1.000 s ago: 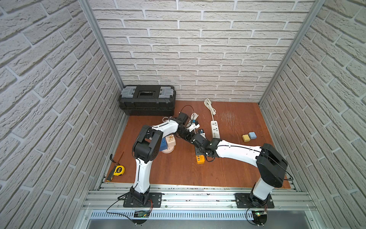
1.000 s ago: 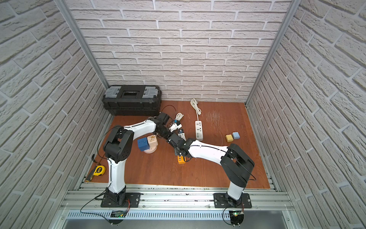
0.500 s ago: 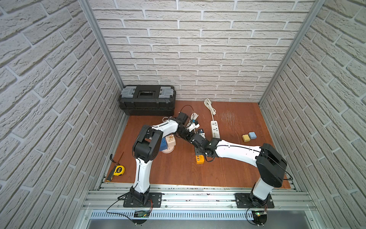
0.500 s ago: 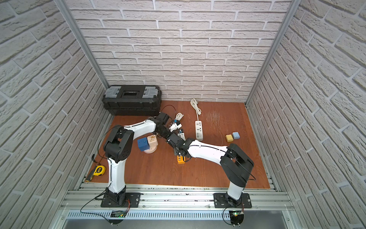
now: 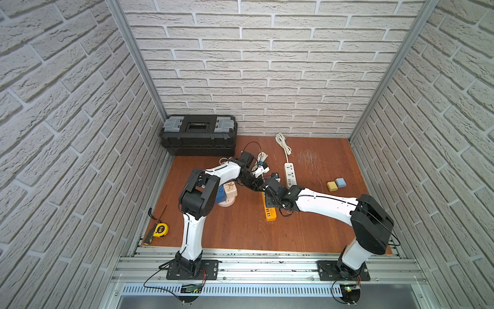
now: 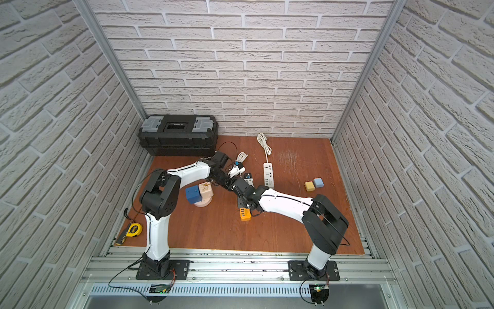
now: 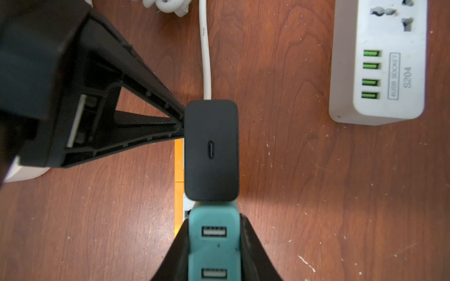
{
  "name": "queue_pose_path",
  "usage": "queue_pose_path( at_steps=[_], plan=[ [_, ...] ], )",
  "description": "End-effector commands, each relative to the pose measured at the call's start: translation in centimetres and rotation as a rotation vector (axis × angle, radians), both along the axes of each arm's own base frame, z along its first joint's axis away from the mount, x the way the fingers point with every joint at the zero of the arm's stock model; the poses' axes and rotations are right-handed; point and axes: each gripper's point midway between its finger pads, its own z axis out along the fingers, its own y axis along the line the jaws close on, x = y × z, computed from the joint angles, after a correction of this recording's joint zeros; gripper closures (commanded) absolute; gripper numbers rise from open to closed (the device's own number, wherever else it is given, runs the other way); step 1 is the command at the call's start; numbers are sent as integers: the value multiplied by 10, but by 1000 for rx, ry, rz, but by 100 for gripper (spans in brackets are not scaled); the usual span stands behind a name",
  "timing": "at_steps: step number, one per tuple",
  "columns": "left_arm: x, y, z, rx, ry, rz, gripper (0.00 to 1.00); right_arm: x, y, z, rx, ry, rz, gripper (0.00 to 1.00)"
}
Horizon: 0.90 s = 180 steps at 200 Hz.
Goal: Pull the plug off the socket
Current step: Remove the plug from the socket.
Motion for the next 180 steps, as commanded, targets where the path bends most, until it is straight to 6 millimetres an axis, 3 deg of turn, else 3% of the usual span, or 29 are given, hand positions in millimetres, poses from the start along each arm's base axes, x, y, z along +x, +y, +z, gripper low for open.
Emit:
queue_pose_path(
  at_steps=[1, 48, 132, 180],
  plan=[
    [-9, 29, -52, 177, 73, 38, 100, 10, 13, 24, 128, -44, -12, 98],
    [-9, 29, -51, 177, 71, 37, 100, 11, 5, 23, 205, -24, -44, 98],
    [-10, 28, -54, 178, 80, 38, 100, 7, 5, 23, -13, -79, -9, 98],
    [-9, 29, -54, 182, 77, 38, 100, 9, 12, 25, 43, -68, -2, 98]
  ],
)
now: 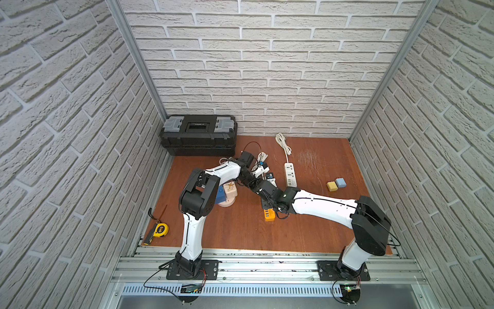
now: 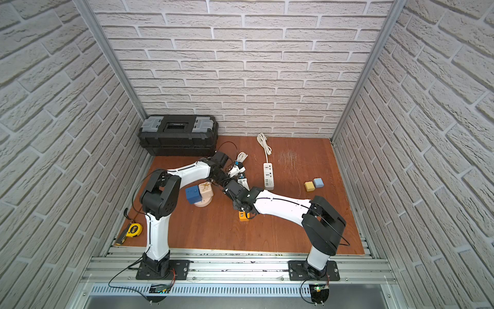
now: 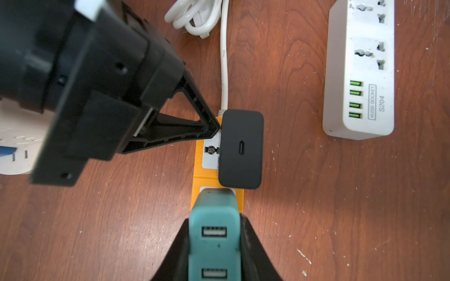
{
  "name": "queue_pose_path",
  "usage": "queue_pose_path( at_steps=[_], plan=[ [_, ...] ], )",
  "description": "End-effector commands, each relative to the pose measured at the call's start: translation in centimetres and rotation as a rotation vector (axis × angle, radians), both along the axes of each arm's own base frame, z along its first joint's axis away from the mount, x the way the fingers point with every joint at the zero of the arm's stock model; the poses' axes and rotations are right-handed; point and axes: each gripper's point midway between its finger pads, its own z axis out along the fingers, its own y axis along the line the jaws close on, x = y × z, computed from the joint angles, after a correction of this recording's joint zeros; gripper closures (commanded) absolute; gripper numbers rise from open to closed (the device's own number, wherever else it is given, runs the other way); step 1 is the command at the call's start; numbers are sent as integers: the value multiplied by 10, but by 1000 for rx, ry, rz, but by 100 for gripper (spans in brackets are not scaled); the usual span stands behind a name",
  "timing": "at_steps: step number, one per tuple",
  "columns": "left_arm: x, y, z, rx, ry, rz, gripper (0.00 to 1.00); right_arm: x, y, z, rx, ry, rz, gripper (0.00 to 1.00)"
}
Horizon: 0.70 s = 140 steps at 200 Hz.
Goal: Pull the plug off the socket
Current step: Remove the plug from the socket.
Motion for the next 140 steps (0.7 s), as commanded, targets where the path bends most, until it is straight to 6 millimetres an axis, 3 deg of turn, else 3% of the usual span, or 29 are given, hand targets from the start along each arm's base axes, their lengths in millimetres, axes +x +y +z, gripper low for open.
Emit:
queue_pose_path(
  at_steps=[1, 67, 140],
  plan=[
    [-10, 29, -54, 186, 74, 37, 100, 10, 11, 22, 65, -56, 4, 98],
    [-10, 30, -54, 186, 76, 37, 100, 11, 4, 19, 223, -12, -38, 98],
    [-9, 30, -55, 188, 79, 40, 100, 7, 3, 20, 54, -58, -14, 98]
  ],
)
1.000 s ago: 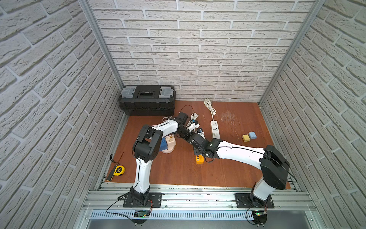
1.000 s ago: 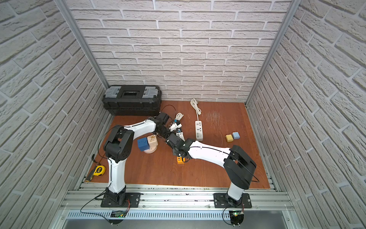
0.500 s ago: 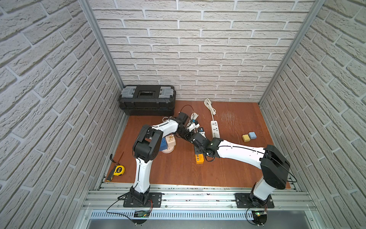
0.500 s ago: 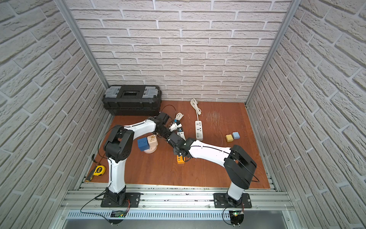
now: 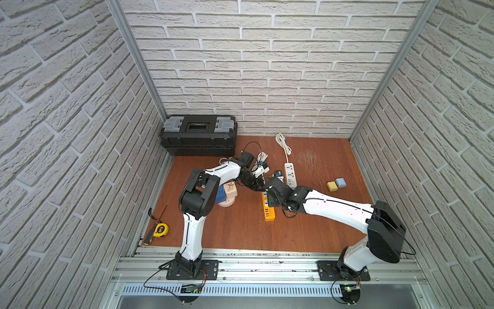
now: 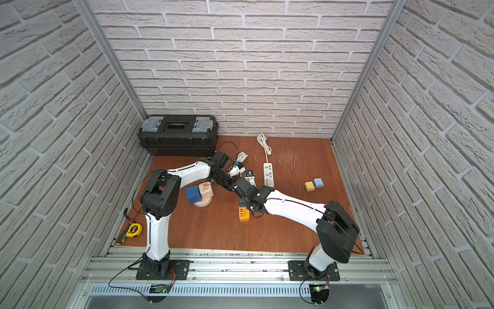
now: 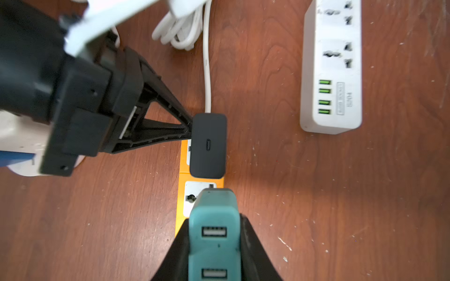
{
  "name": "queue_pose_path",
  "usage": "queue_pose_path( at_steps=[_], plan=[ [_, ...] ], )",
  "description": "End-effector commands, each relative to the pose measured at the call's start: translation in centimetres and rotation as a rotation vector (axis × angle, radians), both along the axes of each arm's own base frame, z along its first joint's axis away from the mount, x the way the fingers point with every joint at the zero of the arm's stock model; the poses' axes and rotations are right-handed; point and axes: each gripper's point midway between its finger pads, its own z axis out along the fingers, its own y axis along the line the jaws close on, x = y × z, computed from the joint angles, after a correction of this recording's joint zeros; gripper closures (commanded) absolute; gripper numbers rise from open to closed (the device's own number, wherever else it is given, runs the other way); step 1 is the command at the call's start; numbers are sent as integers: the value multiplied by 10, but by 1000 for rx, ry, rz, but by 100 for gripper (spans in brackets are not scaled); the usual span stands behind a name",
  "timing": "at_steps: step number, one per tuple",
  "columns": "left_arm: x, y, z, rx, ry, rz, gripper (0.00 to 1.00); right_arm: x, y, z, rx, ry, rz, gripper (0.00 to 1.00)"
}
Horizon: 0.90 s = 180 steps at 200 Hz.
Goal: Pull the plug off the socket
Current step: Remove the plug from the socket, then place the plug at the center of the board.
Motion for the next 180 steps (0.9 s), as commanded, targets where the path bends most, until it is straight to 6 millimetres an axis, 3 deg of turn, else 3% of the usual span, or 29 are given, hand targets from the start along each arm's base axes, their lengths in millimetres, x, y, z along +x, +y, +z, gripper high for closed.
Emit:
queue_pose_path(
  at_steps=[1, 62, 118, 150, 180],
  plan=[
    [-9, 30, -55, 188, 77, 40, 100, 5, 9, 21, -45, -82, 11, 98],
    [-10, 30, -55, 187, 77, 38, 100, 6, 12, 26, -42, -83, 17, 98],
    [-10, 30, -54, 187, 76, 41, 100, 2, -4, 45, 39, -95, -13, 98],
    [-9, 30, -53, 186, 74, 41, 100, 0, -30, 65, 99, -119, -60, 98],
    [-8, 31, -53, 186, 74, 43, 100, 3, -75, 75, 159, -132, -161, 98]
  ],
)
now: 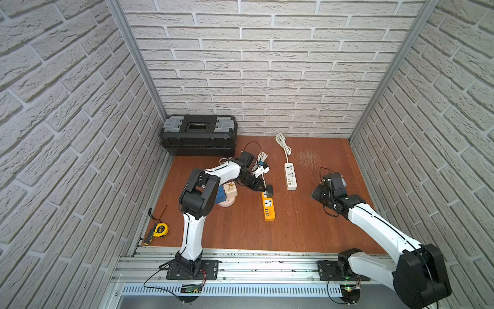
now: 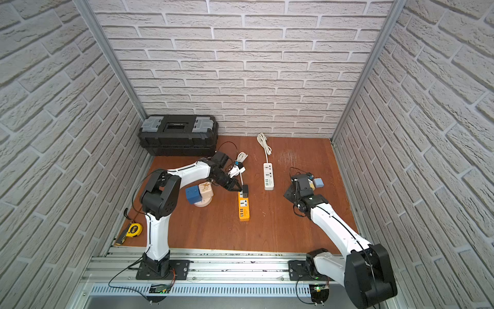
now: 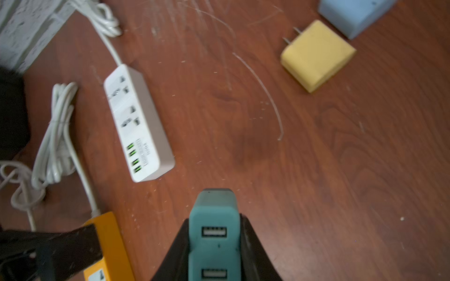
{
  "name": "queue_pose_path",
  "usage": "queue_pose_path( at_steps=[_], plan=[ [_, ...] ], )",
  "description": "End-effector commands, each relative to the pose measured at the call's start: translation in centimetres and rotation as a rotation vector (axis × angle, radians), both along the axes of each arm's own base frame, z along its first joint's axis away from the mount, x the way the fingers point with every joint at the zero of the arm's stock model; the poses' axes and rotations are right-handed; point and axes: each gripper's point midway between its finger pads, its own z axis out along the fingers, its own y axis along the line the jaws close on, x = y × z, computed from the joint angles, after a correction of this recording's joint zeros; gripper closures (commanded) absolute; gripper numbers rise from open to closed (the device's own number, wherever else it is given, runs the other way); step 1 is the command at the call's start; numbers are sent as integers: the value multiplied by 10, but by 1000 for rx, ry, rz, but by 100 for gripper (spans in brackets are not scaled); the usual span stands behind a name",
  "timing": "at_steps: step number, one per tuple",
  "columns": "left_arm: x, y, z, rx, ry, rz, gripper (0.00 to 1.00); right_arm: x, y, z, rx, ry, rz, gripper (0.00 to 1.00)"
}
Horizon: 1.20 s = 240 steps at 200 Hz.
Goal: Pull the plug off the socket
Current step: Place the plug at the center of the board.
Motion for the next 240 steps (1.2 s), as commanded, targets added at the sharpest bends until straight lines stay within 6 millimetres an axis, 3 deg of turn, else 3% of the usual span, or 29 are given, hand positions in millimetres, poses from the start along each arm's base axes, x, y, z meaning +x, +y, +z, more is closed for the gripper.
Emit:
queue_pose_path(
  at_steps=[1, 43, 99, 179, 240],
  plan=[
    [-9, 31, -53, 186, 74, 42, 100, 2, -31, 10, 67, -20, -81, 98],
    [-9, 31, -54, 187, 75, 43, 100, 7, -104, 4, 186, -30, -292, 98],
    [-9, 31, -55, 187, 78, 43, 100, 16, -175, -40, 439, -32, -580, 98],
    [-10, 30, -55, 185, 81, 43, 100, 35, -223, -68, 516, -118, -833, 98],
    [-10, 30, -56, 184, 83, 43, 100, 48, -237, -89, 510, -127, -909, 98]
  ],
)
